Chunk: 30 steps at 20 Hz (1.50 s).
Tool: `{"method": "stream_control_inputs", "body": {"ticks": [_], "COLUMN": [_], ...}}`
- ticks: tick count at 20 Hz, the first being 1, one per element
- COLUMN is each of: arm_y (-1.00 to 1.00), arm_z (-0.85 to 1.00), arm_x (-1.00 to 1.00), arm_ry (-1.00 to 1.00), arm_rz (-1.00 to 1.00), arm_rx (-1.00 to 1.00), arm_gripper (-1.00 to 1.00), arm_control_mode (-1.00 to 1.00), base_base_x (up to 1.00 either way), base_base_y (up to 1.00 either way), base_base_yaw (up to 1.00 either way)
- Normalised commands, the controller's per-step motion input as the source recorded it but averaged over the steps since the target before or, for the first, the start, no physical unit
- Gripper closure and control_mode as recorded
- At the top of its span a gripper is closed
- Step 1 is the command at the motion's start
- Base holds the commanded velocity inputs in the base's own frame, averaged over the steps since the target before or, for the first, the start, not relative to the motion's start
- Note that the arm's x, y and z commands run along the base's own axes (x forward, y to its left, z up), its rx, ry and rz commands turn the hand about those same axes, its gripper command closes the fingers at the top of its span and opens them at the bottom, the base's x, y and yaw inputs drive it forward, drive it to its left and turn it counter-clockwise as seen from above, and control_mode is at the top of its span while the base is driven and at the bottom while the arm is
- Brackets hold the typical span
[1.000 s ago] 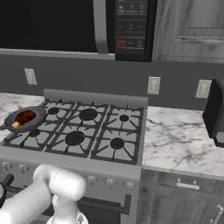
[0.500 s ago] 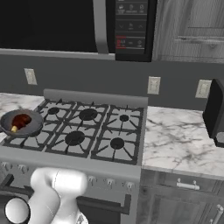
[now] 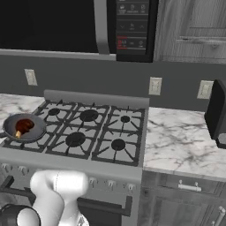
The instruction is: Pick up the pan with the steak in it and place it on the dining table. Then place the steak on the plate.
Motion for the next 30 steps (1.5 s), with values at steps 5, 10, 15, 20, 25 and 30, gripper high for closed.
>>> {"method": "stream_control_inputs", "body": {"ticks": [5,10,15,20,25,30], "arm_y": [0.00,0.00,0.00,0.00,0.00,0.00], "arm_z": [-0.03,0.00,0.00,0.00,0.00,0.00], "arm_x": [-0.11,0.00,0.00,0.00,0.00,0.00], "arm_ry": [-0.01,0.00,0.00,0.00,0.00,0.00], "arm_rz": [0.00,0.00,0.00,0.00,0.00,0.00], "arm_rx": [0.00,0.00,0.00,0.00,0.00,0.00], "arm_gripper": [1.00,1.00,1.00,1.00,1.00,1.00], "arm_control_mode": [1.00,1.00,1.00,1.00,1.00,1.00], "base_base_x": [-0.67,-0.94,-0.62,-0.11,-0.08,-0.08], "base_base_y": [-0.01,-0.01,0.00,0.00,0.00,0.00], "base_base_yaw": [0.04,0.08,0.27,0.49,0.49,0.50]}}
